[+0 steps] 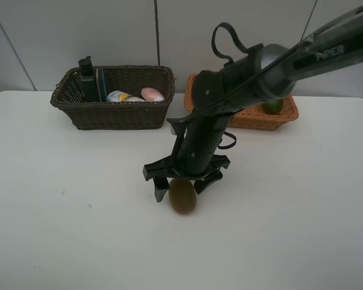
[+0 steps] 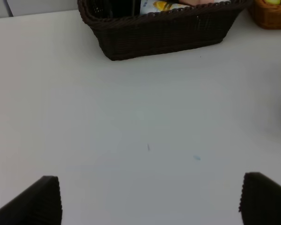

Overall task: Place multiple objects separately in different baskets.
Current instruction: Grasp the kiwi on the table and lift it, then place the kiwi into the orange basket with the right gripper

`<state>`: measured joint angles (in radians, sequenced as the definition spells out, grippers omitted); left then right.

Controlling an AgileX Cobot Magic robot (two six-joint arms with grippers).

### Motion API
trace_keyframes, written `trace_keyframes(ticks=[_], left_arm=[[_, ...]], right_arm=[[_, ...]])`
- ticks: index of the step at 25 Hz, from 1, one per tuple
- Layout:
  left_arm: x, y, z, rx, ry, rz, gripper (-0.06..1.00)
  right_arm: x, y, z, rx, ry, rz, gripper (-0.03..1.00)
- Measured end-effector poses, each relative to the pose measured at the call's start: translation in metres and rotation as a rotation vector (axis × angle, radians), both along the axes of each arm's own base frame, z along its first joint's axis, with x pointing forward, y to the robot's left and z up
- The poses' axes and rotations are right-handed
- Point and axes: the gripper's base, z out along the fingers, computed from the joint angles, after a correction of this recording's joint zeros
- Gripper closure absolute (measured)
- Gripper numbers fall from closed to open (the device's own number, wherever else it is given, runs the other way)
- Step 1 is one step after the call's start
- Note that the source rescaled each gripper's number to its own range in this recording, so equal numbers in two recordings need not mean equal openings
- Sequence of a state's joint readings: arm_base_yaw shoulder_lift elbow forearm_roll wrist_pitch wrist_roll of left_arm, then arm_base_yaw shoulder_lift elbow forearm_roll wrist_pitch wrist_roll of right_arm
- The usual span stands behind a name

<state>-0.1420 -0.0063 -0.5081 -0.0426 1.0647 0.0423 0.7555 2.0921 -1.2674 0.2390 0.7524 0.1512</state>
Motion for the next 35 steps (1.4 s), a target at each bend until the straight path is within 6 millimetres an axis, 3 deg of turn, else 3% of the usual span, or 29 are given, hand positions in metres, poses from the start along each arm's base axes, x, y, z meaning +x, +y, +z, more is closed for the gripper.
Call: trace_keyframes(ticks=[5, 7, 9, 11, 17, 19, 23, 26, 28, 31, 35], left_arm=[[0.0, 0.0, 0.0, 0.0, 0.0, 0.0, -0.05], [0.0, 0.0, 0.0, 0.0, 0.0, 0.0, -0.05], [0.0, 0.0, 0.0, 0.0, 0.0, 0.0, -0.05], [0.0, 0.0, 0.0, 0.0, 0.0, 0.0, -0.05], [0.0, 0.0, 0.0, 0.0, 0.0, 0.0, -0.05], [0.0, 0.0, 0.0, 0.0, 0.0, 0.0, -0.05], [0.0, 0.0, 0.0, 0.0, 0.0, 0.0, -0.05], [0.0, 0.0, 0.0, 0.0, 0.0, 0.0, -0.05], [0.0, 0.0, 0.0, 0.0, 0.0, 0.0, -0.05], [0.0, 0.0, 0.0, 0.0, 0.0, 0.0, -0.05], [0.0, 0.0, 0.0, 0.0, 0.0, 0.0, -0.05]], right_arm=[[0.0, 0.0, -0.009, -0.013, 0.013, -0.003, 0.01], [0.0, 0.0, -0.01, -0.018, 0.019, -0.001, 0.1], [-0.001, -0.001, -0.011, -0.03, 0.025, 0.007, 0.29], [-0.001, -0.002, -0.011, -0.039, 0.029, 0.013, 0.57], [-0.001, -0.003, -0.006, -0.058, 0.037, 0.037, 0.57], [0.004, -0.001, 0.011, -0.048, 0.003, 0.053, 0.57], [0.027, -0.008, 0.067, -0.04, -0.147, 0.091, 0.57], [0.06, -0.033, 0.1, -0.048, -0.26, 0.037, 0.57], [0.088, -0.057, 0.11, -0.039, -0.333, -0.037, 0.57], [0.13, -0.103, 0.111, -0.015, -0.449, -0.171, 0.57], [0.169, -0.163, 0.099, 0.006, -0.566, -0.329, 0.57]])
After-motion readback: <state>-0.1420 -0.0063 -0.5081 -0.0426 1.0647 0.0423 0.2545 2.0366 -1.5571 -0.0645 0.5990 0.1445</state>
